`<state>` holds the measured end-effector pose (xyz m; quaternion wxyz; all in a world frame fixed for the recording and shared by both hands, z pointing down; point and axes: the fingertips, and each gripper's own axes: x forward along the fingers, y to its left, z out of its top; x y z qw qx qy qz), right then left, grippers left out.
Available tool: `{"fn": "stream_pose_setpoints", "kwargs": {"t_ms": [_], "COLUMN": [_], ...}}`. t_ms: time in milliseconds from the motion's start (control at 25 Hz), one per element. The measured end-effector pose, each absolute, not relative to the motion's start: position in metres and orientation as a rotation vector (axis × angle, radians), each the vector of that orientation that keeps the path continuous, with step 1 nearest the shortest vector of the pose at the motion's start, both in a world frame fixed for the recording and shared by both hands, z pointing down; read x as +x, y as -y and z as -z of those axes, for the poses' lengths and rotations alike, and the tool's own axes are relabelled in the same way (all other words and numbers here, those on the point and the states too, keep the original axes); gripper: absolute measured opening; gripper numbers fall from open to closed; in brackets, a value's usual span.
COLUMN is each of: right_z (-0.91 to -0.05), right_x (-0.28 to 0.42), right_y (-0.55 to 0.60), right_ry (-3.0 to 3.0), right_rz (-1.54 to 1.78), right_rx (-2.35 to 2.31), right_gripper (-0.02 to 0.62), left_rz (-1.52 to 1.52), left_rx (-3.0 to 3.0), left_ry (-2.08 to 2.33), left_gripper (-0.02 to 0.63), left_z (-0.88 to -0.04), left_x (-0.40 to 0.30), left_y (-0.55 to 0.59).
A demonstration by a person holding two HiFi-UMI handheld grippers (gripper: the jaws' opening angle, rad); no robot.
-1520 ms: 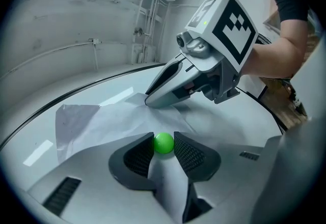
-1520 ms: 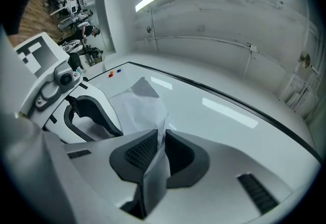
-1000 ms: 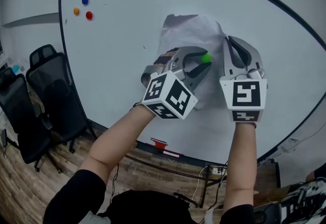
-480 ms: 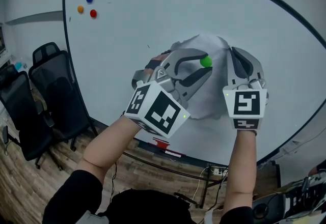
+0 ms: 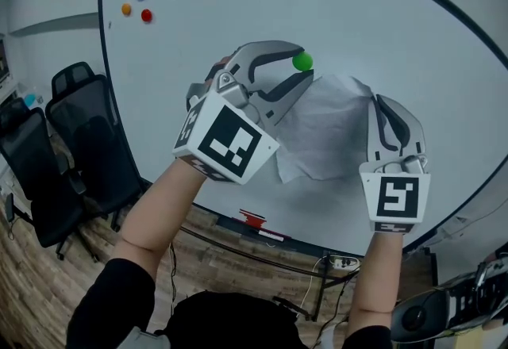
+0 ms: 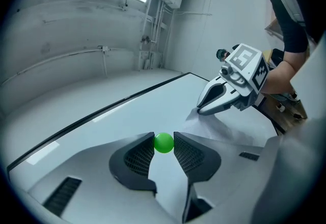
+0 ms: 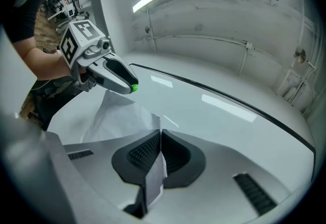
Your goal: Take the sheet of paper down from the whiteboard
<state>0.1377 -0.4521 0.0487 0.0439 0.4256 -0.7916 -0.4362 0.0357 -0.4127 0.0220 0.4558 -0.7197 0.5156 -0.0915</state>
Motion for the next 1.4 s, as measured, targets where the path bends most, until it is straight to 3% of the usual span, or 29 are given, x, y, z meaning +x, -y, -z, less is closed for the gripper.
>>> {"fn": "stream_pose_setpoints", "kwargs": {"t_ms": [640,1160,1400], "right_z": [-0.073,-0.093,-0.123], "right_x": [0.179,0.192,0.196], "right_y": [0.408,0.4,0.396], "right_ry": [2.444,2.483,2.547], "right_rz": [1.356,1.297,1.18], "right_rx": [1.304,1.287,1.292], "right_gripper": [0.021,0.021,0.021], "left_rz": [0.362,0.218,0.227], "left_rx": [-1.807,-1.791,-1.84], "left_ry": [-1.296,-1.236,-1.211], "left_gripper": [0.131,0.137,0.045], "left_z": [-0.065,-0.06,-0.097], "left_x": [0.052,0.063,0.061], "left_y": [0.465,0.417,0.376]}}
